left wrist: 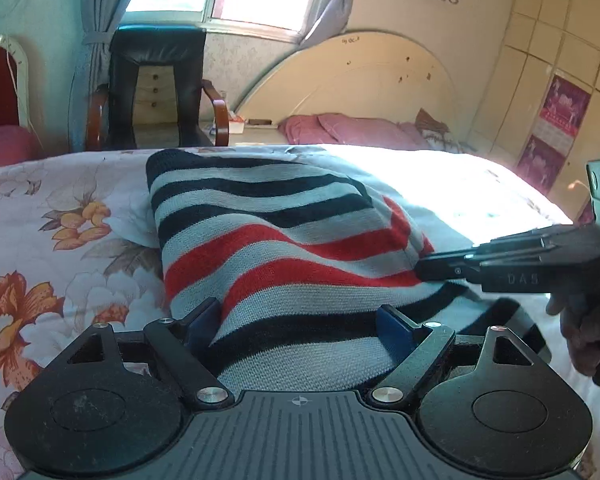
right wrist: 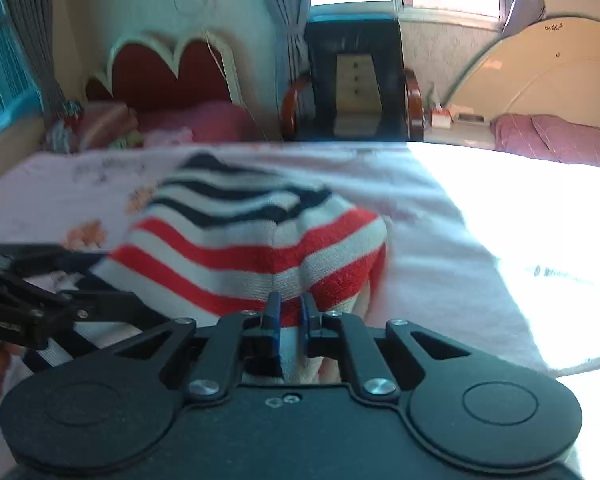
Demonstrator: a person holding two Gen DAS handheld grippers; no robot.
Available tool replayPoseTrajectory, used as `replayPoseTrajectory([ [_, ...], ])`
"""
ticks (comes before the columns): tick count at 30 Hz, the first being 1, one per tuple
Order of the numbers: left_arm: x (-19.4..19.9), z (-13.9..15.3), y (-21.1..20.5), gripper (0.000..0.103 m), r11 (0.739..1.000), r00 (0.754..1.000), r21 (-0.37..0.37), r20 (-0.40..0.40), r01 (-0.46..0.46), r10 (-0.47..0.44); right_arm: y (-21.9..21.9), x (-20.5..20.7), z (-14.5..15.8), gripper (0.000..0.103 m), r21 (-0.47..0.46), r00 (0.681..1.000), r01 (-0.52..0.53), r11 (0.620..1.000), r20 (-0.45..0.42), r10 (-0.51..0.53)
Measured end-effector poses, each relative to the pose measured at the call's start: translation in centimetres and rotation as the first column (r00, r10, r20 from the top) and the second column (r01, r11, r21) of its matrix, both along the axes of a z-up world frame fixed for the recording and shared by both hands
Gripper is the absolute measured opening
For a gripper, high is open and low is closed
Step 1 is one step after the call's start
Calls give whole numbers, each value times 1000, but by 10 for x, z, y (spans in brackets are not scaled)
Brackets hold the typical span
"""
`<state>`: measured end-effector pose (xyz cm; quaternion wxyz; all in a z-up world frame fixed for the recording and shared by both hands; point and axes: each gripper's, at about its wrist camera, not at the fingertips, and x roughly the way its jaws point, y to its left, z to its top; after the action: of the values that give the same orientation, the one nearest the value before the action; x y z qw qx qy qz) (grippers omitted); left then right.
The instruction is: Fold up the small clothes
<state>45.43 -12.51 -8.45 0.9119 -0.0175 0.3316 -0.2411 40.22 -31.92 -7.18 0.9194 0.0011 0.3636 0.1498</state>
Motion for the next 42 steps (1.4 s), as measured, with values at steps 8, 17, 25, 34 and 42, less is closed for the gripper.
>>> replayPoseTrajectory([
  [8, 27, 42, 21, 78, 995, 998, -100, 59, 1, 5, -9, -1, 22, 20, 47, 995, 30, 998, 95, -35],
  [17, 86, 3, -7, 78, 1000, 997, 15, -73, 28, -27, 18, 69, 1, 15, -103, 998, 54, 993, 22, -52],
  [25, 41, 30, -3, 78, 1000, 999, 9, 35, -20, 20, -5, 34, 15, 20, -16, 995, 69, 998, 76, -67],
  [34, 6, 28, -10, 78, 988, 998, 146, 44, -58, 53, 13, -9, 2, 18, -65, 993, -87, 994, 76, 91],
  [42, -58, 31, 9, 78, 984, 992, 131, 54, -124, 118, 5, -73, 31, 18, 26, 970, -180, 983, 168, 174],
])
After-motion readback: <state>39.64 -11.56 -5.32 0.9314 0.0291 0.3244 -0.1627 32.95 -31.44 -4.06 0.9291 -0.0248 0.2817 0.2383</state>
